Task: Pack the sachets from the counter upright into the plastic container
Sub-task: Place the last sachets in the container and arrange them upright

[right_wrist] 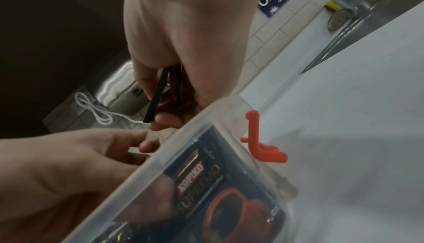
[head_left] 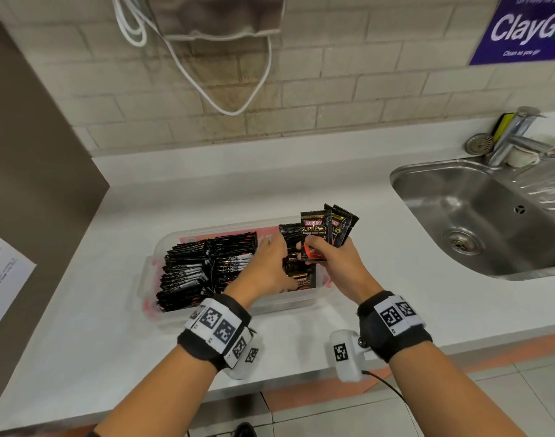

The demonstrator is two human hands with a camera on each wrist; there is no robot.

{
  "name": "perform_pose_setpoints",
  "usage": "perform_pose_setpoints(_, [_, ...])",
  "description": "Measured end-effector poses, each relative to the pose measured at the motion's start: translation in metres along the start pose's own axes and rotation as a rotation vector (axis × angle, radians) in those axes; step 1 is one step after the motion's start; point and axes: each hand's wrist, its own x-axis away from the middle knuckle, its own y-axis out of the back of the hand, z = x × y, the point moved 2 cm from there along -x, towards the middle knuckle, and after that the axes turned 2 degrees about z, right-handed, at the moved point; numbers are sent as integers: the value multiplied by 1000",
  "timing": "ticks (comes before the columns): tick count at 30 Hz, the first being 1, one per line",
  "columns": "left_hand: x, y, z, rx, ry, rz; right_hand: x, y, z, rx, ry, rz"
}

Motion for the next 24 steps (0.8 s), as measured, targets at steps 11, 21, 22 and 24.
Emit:
perform_pose_setpoints(11, [3,54,-23,414,-136,-187,-2,3,2,-21,-29,132])
perform_pose_setpoints(21, [2,45,-24,622,-155,-267,3,-2,5,-8,40,163])
perform_pose_setpoints(22, [3,47,-22,638,-151,-286,4,-2,6,-34,35,147])
perform_pose_setpoints(24, [7,50,-18,640,-141,-301,2,-2,5,-100,-15,73])
